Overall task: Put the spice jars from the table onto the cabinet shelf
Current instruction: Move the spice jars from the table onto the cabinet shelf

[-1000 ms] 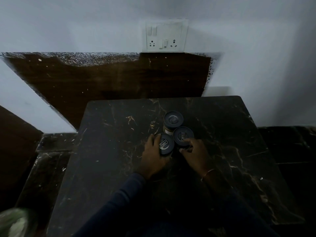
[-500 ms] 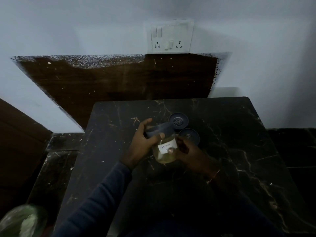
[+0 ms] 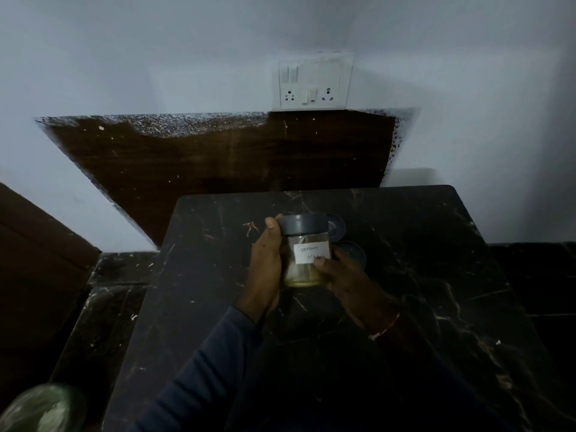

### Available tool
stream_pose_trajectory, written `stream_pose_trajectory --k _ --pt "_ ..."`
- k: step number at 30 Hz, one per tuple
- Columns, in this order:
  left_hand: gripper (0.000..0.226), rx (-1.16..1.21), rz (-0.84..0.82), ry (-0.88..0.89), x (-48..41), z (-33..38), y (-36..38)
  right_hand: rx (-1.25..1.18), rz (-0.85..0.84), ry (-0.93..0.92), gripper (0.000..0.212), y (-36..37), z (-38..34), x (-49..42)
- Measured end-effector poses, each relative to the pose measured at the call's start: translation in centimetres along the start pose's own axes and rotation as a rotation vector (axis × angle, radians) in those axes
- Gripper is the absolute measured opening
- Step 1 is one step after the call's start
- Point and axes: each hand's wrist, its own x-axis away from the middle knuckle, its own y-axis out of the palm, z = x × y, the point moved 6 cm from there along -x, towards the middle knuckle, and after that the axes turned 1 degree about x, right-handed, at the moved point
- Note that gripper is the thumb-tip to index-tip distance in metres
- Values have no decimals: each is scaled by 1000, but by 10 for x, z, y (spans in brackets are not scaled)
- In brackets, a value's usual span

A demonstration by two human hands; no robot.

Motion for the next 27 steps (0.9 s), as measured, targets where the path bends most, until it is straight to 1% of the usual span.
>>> stream_pose_trajectory --k 3,4,6,7,9,11,12,14,15,16,18,20,22,25,27 --pt "54 0 -76 9 2 4 6 -435 25 90 49 2 -1 4" --pt "56 7 -86 16 3 6 8 -528 9 97 52 3 -2 5" --pt "61 34 -109 22 3 9 10 -580 -10 84 55 5 -6 6" --pt "60 46 -121 26 2 9 11 -570 -5 77 55 4 -7 6" --pt "55 44 -123 39 3 12 9 -502 31 69 56 0 -10 4" --pt "54 9 -116 47 2 17 9 -310 74 34 59 -6 -20 2" --pt "56 -9 -124 55 2 21 11 -177 89 14 66 -7 -27 2" --pt "66 -24 -159 63 0 31 15 44 131 -28 88 -8 -44 1" --pt "71 -33 -189 70 -2 37 18 111 148 -52 96 -8 -52 1" --pt "76 -52 -222 81 -3 44 21 158 158 -78 99 -7 -60 2" --pt "83 -117 -263 135 -5 59 30 227 157 -137 96 -2 -80 5" --pt "79 -151 -238 228 -6 77 39 297 144 -199 87 2 -103 10" --pt "74 -157 -206 364 -14 107 51 340 132 -285 76 6 -139 8" --pt "69 -199 -250 545 -26 176 81 280 148 -451 54 11 -223 5" --pt "66 -270 -282 670 -29 228 105 302 111 -546 47 20 -282 10"
